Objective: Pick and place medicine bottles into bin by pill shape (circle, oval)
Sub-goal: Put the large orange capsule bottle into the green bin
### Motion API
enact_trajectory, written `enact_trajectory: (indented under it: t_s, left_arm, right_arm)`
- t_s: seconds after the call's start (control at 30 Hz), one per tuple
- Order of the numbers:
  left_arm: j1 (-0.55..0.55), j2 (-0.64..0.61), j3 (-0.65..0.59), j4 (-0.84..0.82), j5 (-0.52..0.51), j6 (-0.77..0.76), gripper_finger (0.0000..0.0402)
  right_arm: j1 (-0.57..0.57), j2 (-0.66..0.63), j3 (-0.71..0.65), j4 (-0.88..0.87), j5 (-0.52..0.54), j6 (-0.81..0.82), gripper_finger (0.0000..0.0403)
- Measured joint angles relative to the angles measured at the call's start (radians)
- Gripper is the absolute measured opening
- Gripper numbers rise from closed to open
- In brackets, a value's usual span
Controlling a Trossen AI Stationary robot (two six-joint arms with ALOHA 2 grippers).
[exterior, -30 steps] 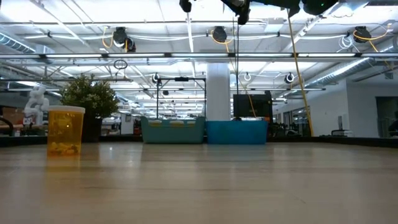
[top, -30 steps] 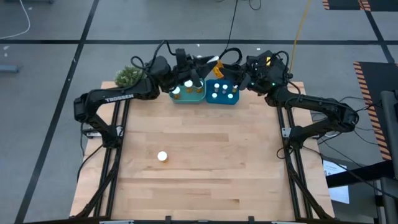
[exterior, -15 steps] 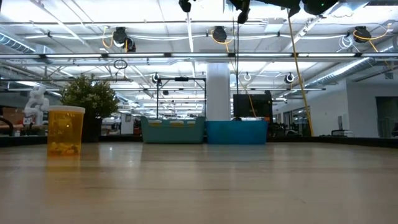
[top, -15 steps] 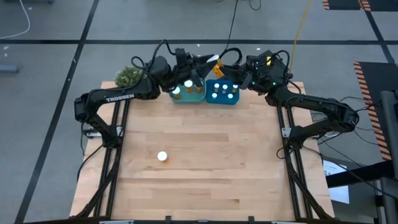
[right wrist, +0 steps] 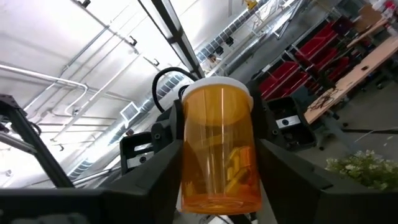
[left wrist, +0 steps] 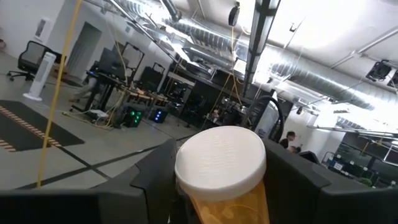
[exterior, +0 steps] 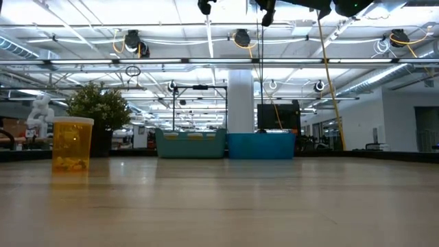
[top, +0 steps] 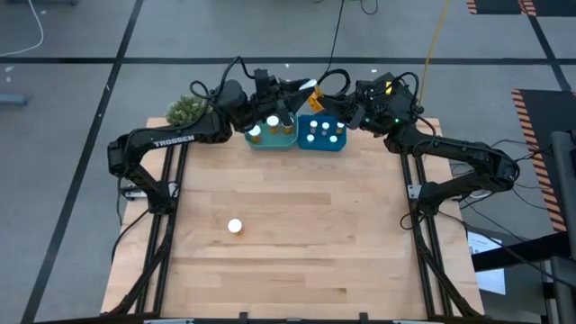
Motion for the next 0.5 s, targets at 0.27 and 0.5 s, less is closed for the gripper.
enact_trajectory:
  t_s: [0.27, 0.5]
  left_arm:
    - [0.0, 0.0, 0.0, 0.003, -0.003, -0.028, 0.0212]
    - [0.0, 0.0, 0.0, 0.003, -0.027, -0.024, 0.0212]
  right_arm:
    - [0.0, 0.0, 0.0, -0.023, -0.021, 0.017, 0.0267]
    - [-0.005, 0.001, 0.0, -0.022, 0.0, -0.027, 0.0255]
